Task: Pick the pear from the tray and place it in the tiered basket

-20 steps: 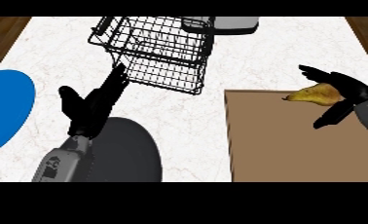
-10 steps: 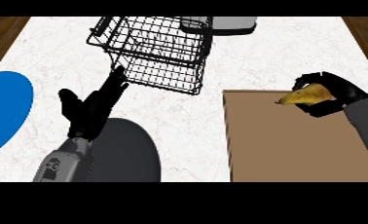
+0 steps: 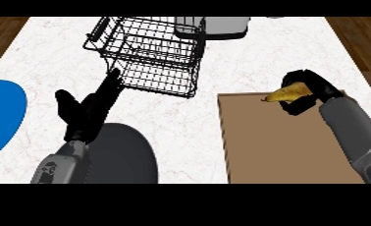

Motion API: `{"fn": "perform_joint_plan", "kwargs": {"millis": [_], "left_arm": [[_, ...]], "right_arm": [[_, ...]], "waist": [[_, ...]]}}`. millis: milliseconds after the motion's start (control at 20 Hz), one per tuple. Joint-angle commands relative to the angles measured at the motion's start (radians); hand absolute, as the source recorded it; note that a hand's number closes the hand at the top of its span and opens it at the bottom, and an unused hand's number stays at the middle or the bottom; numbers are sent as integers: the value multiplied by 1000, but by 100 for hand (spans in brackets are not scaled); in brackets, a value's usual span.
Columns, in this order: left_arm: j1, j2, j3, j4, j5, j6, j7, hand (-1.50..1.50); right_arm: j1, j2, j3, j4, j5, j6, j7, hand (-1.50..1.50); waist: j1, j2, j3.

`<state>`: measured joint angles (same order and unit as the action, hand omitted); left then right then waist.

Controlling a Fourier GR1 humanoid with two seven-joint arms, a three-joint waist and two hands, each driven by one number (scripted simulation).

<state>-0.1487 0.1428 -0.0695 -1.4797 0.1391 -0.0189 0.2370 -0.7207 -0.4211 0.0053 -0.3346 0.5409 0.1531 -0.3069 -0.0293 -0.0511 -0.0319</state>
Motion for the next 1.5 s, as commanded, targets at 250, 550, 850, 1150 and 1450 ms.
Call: {"fn": "perform_joint_plan", "kwargs": {"millis": [250,550,850,1150,1450], "left_arm": [[31,17,23,11,-1,12,15,0],[64,26,37,-3,5,13,17,0],[68,22,46,1,8,24,21,0],[72,25,36,3,9,9,25,0],[46,12,30,-12,15,7,20,0]], "right_arm": [[-14,188,30,-70,67,-342,393,150],[-92,304,16,-210,65,-480,547,150],[-239,399,92,-362,165,-608,732,150],[-395,419,191,-488,272,-596,989,150],[-591,419,270,-606,360,-430,1336,150]], "waist": [[-60,-27,13],[-88,-51,16],[-102,-63,16],[-88,-55,21],[-53,-26,26]]}}
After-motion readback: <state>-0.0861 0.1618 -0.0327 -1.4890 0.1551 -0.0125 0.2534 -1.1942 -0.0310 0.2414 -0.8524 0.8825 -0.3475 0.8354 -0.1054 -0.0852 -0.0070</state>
